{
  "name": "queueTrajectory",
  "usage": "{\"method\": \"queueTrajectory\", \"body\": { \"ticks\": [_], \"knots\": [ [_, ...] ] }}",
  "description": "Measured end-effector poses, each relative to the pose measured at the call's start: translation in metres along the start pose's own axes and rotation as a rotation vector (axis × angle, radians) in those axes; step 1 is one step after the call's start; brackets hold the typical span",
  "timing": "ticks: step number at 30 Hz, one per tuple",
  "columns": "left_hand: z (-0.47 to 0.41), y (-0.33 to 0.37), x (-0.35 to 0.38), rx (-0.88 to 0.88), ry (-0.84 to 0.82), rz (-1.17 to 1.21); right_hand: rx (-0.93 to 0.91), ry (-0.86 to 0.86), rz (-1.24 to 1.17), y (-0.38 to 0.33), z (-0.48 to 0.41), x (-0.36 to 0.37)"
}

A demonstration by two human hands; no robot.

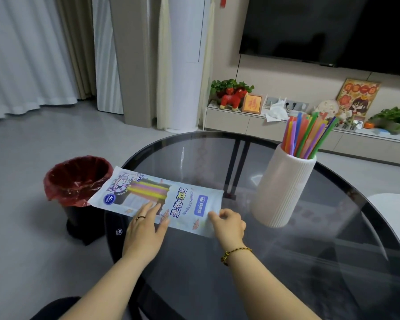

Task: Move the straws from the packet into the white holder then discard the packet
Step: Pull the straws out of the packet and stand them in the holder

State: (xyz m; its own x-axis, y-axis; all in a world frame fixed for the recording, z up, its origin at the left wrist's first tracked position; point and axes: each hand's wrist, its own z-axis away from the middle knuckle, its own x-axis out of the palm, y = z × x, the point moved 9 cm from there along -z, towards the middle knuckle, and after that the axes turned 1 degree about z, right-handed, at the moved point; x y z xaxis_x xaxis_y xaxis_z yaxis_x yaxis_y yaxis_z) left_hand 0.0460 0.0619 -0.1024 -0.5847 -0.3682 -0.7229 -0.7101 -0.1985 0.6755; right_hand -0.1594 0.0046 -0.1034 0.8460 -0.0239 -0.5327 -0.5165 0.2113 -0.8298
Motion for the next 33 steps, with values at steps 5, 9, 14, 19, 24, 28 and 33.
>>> {"method": "queueTrajectory", "body": {
  "ticks": [5, 9, 14, 19, 24, 28, 33],
  "knots": [
    [0.010, -0.006, -0.028, -0.100, 0.263, 0.372, -0.026, 0.031, -0.472, -0.013, 0.000, -0.001],
    [0.023, -0.019, -0.002, -0.393, 0.183, 0.831, -0.026, 0.019, -0.619, -0.020, 0.003, -0.004],
    [0.018, 0.012, 0.045, -0.677, -0.145, 1.521, -0.059, -0.024, -0.773, -0.031, 0.013, -0.011],
    [-0.013, 0.041, 0.021, -0.536, -0.053, 1.779, -0.040, -0.159, -0.897, -0.029, 0.024, -0.009],
    [-0.029, 0.055, -0.008, -0.397, 0.017, 1.710, 0.072, -0.198, -1.127, -0.020, 0.031, 0.003],
    [-0.027, 0.061, -0.028, -0.275, 0.134, 1.503, 0.201, -0.194, -1.274, -0.017, 0.036, 0.014],
    [-0.023, 0.070, -0.039, -0.216, 0.179, 1.397, 0.337, -0.171, -1.338, -0.008, 0.044, 0.032]
  ]
}}
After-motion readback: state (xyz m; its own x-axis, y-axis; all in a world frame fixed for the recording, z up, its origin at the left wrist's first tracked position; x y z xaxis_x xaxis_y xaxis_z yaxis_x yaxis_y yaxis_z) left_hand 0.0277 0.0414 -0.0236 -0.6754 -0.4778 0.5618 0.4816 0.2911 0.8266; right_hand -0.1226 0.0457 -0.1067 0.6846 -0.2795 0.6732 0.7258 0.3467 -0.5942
